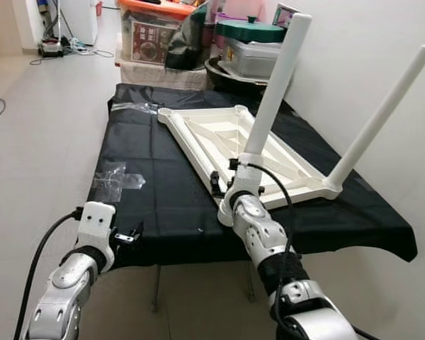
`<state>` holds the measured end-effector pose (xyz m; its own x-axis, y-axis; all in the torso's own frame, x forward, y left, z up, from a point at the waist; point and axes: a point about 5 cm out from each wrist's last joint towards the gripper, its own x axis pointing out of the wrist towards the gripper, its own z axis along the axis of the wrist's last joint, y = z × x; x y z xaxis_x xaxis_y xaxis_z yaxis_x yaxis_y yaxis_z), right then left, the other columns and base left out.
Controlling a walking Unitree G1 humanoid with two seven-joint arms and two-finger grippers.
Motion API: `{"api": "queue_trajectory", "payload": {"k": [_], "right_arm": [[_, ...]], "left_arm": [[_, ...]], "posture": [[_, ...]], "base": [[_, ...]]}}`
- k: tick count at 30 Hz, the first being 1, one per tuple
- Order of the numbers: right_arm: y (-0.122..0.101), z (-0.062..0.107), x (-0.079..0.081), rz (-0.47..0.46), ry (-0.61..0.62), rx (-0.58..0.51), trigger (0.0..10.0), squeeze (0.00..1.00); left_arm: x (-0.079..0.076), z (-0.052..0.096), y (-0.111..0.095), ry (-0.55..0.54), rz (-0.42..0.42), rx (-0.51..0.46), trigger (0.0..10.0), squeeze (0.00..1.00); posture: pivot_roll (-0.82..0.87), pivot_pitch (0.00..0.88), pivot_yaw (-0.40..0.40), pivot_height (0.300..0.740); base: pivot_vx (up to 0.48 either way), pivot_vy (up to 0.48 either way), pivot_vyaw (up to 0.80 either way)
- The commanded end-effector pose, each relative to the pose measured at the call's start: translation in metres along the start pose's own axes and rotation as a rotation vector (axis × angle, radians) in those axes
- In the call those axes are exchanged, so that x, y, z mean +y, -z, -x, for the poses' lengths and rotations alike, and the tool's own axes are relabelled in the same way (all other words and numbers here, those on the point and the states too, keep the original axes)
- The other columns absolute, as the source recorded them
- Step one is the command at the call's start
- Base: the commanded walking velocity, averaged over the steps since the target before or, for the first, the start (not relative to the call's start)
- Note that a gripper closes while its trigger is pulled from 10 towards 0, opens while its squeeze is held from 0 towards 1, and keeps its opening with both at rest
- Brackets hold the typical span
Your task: Building children table
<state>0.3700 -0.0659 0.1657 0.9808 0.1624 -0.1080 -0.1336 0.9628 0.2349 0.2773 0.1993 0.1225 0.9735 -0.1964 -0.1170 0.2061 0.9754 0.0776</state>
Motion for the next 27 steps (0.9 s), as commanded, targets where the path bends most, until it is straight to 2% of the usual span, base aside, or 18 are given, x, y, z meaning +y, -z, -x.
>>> {"api": "queue_trajectory", "payload": {"k": [1,3,6,7,8,9,10,11,15,17,20,22,23,25,26,27], "right_arm": [[-0.017,0.006,0.020,-0.018,-0.168,-0.070,10.0,1.00],[-0.017,0.006,0.020,-0.018,-0.168,-0.070,10.0,1.00],[-0.020,0.015,0.025,0.008,-0.275,-0.086,10.0,1.00],[-0.018,0.020,0.026,0.018,-0.316,-0.084,10.0,0.97],[-0.018,0.020,0.026,0.018,-0.316,-0.084,10.0,0.97],[-0.016,0.024,0.026,0.030,-0.344,-0.076,10.0,0.82],[-0.013,0.028,0.025,0.043,-0.371,-0.070,10.0,0.15],[-0.011,0.031,0.025,0.054,-0.392,-0.068,10.0,0.00],[-0.009,0.033,0.024,0.069,-0.413,-0.062,10.0,0.00],[-0.005,0.043,0.024,0.101,-0.516,-0.058,10.0,0.00],[-0.003,0.046,0.024,0.119,-0.553,-0.057,10.0,0.00],[0.002,0.047,0.011,0.175,-0.520,-0.042,10.0,0.00],[0.002,0.047,0.011,0.175,-0.520,-0.042,10.0,0.00],[0.007,0.044,-0.018,0.176,-0.350,0.040,10.0,0.00],[0.007,0.044,-0.026,0.179,-0.302,0.061,10.0,0.00],[0.007,0.044,-0.026,0.179,-0.302,0.061,10.0,0.00]], "left_arm": [[-0.003,-0.001,0.002,0.019,0.000,0.014,10.0,0.00],[-0.003,-0.001,0.002,0.019,0.000,0.014,10.0,0.00],[-0.005,-0.001,0.002,0.028,-0.001,0.019,10.0,0.00],[-0.005,-0.001,0.002,0.032,-0.001,0.019,10.0,0.00],[-0.005,-0.001,0.002,0.032,-0.001,0.019,10.0,0.00],[-0.006,-0.002,0.002,0.035,-0.001,0.019,10.0,0.00],[-0.006,-0.003,0.001,0.038,-0.001,0.020,10.0,0.00],[-0.006,-0.003,0.002,0.041,-0.001,0.021,10.0,0.00],[-0.006,-0.003,0.002,0.045,-0.002,0.023,10.0,0.00],[-0.007,-0.004,0.002,0.053,-0.003,0.025,10.0,0.00],[-0.007,-0.004,0.002,0.056,-0.004,0.026,10.0,0.00],[-0.007,-0.004,0.002,0.060,-0.005,0.027,10.0,0.00],[-0.007,-0.004,0.002,0.060,-0.005,0.027,10.0,0.00],[-0.005,-0.001,0.003,0.042,-0.011,0.029,10.0,0.00],[-0.004,0.000,0.003,0.034,-0.012,0.029,10.0,0.00],[-0.004,0.000,0.003,0.034,-0.012,0.029,10.0,0.00]], "posture": [[0.16,0.000,-0.169,0.740],[0.16,0.000,-0.169,0.740],[0.15,0.000,-0.158,0.740],[0.14,0.000,-0.152,0.740],[0.14,0.000,-0.152,0.740],[0.14,0.000,-0.149,0.740],[0.14,0.000,-0.149,0.740],[0.14,0.000,-0.149,0.740],[0.12,0.000,-0.137,0.740],[0.12,0.000,-0.129,0.740],[0.11,0.000,-0.127,0.740],[0.11,0.000,-0.127,0.740],[0.11,0.000,-0.127,0.740],[0.11,0.000,-0.128,0.740],[0.11,0.000,-0.128,0.740],[0.11,0.000,-0.128,0.740]], "base": [[0.000,0.000,0.00],[0.000,0.000,0.00],[0.000,0.000,0.00],[0.000,0.000,0.00],[0.000,0.000,0.00],[0.000,0.000,0.00],[0.000,0.000,0.00],[0.000,0.000,0.00],[0.000,0.000,0.00],[0.000,0.000,0.00],[0.000,0.000,0.00],[0.000,0.000,0.00],[0.000,0.000,0.00],[0.000,0.000,0.00],[0.000,0.000,0.00],[0.000,0.000,0.00]]}}
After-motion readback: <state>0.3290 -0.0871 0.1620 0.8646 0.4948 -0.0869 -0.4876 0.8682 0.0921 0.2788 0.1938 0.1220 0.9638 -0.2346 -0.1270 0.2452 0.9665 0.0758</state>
